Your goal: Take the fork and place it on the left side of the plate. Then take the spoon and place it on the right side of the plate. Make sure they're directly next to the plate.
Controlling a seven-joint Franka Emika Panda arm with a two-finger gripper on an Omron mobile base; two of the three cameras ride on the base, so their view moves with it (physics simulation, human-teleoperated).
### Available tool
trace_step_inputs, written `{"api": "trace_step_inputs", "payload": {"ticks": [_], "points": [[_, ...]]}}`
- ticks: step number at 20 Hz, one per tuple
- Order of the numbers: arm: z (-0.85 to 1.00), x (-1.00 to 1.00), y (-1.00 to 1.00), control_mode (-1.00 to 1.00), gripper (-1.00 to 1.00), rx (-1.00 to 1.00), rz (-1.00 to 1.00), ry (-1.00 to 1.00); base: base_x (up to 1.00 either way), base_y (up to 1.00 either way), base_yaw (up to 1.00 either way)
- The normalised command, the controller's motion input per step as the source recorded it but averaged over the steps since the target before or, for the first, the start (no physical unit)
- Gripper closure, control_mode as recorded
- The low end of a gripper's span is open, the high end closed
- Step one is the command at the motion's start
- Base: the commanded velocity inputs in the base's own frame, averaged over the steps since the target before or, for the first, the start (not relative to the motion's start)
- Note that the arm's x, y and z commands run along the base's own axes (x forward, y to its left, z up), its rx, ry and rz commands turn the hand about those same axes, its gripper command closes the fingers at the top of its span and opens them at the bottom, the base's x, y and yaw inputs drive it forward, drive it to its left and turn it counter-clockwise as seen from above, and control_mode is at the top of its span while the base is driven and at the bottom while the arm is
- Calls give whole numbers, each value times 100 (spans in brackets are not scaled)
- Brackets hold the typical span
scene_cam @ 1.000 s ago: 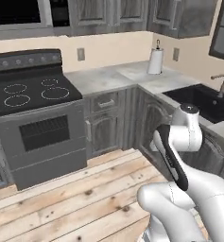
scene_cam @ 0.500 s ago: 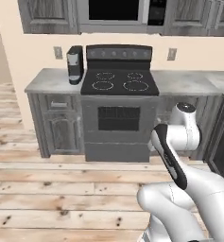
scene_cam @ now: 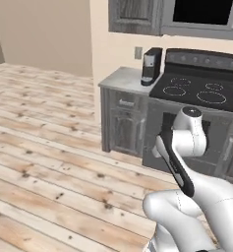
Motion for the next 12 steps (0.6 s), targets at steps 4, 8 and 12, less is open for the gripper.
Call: {"api": "trace_step_inputs", "payload": {"ticks": [4,8,12], "points": [[0,0,0,100,100,0,0,0,71,7,44],[0,0,0,100,100,0,0,0,84,10,31],[0,0,0,100,100,0,0,0,90,10,22]]}}
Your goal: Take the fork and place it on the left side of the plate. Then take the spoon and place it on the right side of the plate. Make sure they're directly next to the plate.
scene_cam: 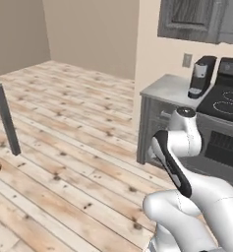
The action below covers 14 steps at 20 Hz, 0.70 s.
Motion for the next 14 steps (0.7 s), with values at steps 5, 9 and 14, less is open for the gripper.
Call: {"api": "trace_step_inputs", "payload": {"ticks": [5,9,14], "points": [[0,0,0,100,100,0,0,0,92,17,18],[0,0,0,100,100,0,0,0,92,20,17],[0,0,0,100,100,0,0,0,94,27,11]]}}
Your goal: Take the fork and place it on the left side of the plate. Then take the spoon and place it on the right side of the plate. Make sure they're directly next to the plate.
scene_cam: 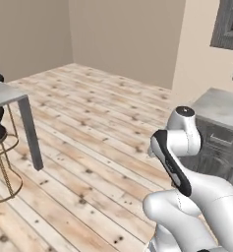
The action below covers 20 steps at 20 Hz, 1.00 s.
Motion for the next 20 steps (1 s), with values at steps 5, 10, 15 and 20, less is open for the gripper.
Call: {"api": "trace_step_inputs", "payload": {"ticks": [5,10,15,20], "points": [[0,0,0,100,100,0,0,0,94,31,8],[0,0,0,100,100,0,0,0,94,31,8],[0,0,0,100,100,0,0,0,92,32,8],[0,0,0,100,100,0,0,0,86,32,14]]}}
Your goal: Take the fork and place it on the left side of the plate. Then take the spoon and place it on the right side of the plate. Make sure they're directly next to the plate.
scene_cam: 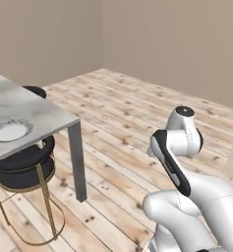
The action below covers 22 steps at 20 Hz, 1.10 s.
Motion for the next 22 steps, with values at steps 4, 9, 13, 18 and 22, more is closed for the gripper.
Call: {"api": "trace_step_inputs", "payload": {"ticks": [4,9,13,18,22], "points": [[0,0,0,100,100,0,0,0,81,30,22],[0,0,0,100,100,0,0,0,83,24,24],[0,0,0,100,100,0,0,0,85,11,23],[0,0,0,100,100,0,0,0,78,14,24],[0,0,0,100,100,0,0,0,68,16,28]]}}
